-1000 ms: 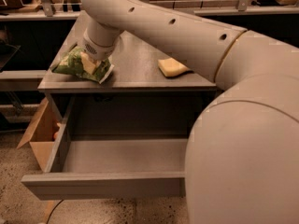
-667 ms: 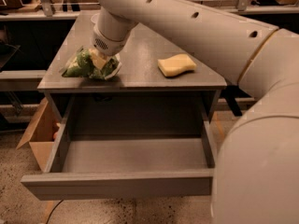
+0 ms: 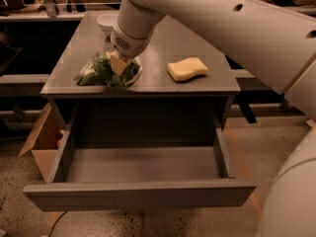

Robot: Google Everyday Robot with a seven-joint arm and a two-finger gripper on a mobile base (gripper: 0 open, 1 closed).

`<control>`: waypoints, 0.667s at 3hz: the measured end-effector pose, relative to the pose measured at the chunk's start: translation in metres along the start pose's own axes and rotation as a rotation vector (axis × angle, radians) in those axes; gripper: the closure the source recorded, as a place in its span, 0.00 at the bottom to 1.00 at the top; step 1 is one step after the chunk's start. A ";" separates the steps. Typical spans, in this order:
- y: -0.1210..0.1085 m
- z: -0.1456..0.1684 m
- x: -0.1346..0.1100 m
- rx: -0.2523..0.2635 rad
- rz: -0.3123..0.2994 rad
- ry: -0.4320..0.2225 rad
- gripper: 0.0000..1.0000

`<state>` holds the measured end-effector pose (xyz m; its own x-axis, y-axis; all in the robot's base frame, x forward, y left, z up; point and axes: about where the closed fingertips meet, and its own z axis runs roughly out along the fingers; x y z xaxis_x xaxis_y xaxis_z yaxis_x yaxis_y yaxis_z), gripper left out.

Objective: Place green jalapeno chip bag into top drawer

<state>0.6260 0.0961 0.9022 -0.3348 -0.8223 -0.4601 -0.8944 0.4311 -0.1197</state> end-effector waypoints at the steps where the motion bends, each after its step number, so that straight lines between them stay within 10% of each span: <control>1: 0.013 -0.006 0.014 -0.019 -0.011 -0.004 1.00; 2: 0.043 -0.022 0.050 -0.043 -0.035 0.047 1.00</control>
Offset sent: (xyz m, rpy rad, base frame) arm -0.1246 -0.0665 -0.0192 -0.1170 0.0977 0.0767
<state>0.5642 0.0653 0.8938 -0.3157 -0.8538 -0.4140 -0.9174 0.3860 -0.0966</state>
